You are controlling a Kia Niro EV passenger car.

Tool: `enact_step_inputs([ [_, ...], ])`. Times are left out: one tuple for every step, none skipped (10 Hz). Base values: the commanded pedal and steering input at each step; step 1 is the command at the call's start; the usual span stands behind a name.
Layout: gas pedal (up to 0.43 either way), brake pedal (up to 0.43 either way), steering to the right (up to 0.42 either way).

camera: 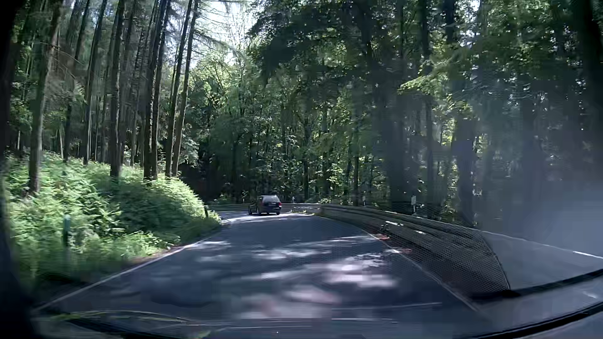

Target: Follow the waypoints while adhering to traffic rules and regulations

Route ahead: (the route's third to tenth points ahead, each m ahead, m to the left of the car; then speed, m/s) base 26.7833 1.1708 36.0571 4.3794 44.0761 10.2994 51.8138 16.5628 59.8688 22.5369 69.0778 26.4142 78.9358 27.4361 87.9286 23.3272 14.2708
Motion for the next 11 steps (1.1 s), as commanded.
enact_step_inputs([
  [0.000, 0.000, -0.011],
  [0.000, 0.000, -0.016],
  [0.000, 0.000, -0.021],
  [0.000, 0.000, -0.027],
  [0.000, 0.000, -0.032],
  [0.000, 0.000, -0.039],
  [0.000, 0.000, -0.044],
  [0.000, 0.000, -0.050],
  [0.000, 0.000, -0.054],
  [0.000, 0.000, -0.058],
  [0.000, 0.000, -0.066],
])
